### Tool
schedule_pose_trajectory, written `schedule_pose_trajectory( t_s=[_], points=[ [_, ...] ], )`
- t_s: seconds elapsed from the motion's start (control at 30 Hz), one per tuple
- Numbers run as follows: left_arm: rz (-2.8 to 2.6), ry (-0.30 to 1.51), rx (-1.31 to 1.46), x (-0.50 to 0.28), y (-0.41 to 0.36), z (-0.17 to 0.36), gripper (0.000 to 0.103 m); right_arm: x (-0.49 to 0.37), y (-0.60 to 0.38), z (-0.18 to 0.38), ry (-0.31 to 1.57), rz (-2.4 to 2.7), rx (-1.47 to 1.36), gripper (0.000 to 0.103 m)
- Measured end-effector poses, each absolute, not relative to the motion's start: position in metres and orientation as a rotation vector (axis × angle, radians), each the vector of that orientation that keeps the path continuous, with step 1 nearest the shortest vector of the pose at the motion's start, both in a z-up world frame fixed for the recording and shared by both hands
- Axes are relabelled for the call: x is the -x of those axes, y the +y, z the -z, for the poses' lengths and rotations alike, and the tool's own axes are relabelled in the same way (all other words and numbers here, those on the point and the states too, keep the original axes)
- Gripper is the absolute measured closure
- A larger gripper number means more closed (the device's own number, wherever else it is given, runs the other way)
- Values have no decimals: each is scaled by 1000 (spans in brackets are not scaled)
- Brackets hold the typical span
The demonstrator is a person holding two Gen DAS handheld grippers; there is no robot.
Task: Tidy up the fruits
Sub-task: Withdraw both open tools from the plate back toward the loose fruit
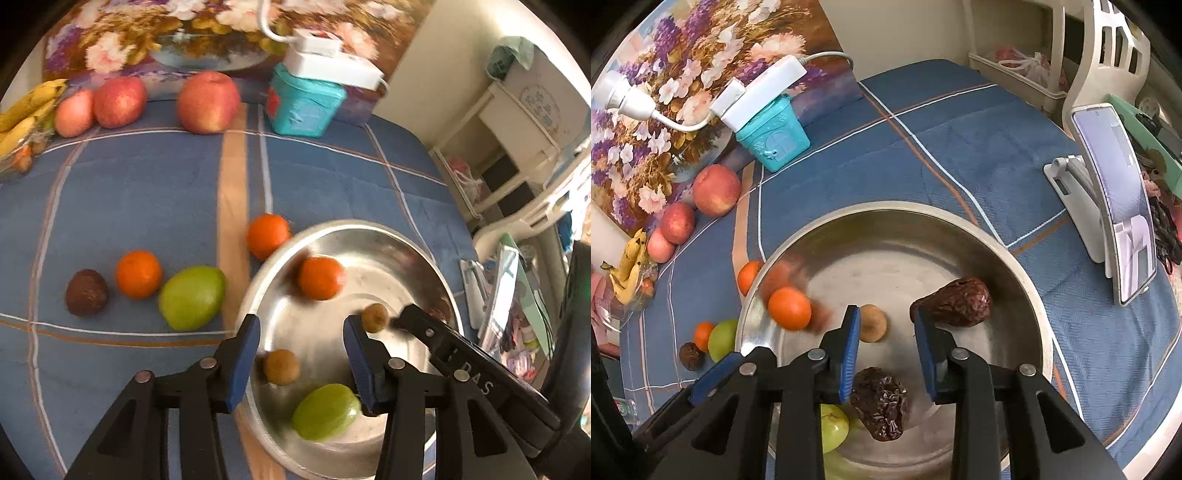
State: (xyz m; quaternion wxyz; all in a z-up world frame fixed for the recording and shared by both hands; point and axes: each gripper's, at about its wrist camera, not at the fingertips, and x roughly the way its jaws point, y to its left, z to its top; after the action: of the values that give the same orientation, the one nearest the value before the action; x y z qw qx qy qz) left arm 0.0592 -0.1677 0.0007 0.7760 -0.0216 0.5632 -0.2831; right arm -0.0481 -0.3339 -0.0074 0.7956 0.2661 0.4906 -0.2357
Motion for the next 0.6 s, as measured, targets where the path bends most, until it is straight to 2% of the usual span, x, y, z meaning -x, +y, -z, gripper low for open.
schedule_pose_trajectory(
  t_s=[0.43,0.57,0.6],
  points=[
    [252,1188,117,-94,-71,-5,44,29,-300,8,1088,416,-496,72],
    [176,1173,164,-99,-40,-6,37,21,-280,6,1092,370,-459,72],
    [162,1172,174,-100,-35,-6,33,21,-277,7,1093,360,-453,66]
  ],
)
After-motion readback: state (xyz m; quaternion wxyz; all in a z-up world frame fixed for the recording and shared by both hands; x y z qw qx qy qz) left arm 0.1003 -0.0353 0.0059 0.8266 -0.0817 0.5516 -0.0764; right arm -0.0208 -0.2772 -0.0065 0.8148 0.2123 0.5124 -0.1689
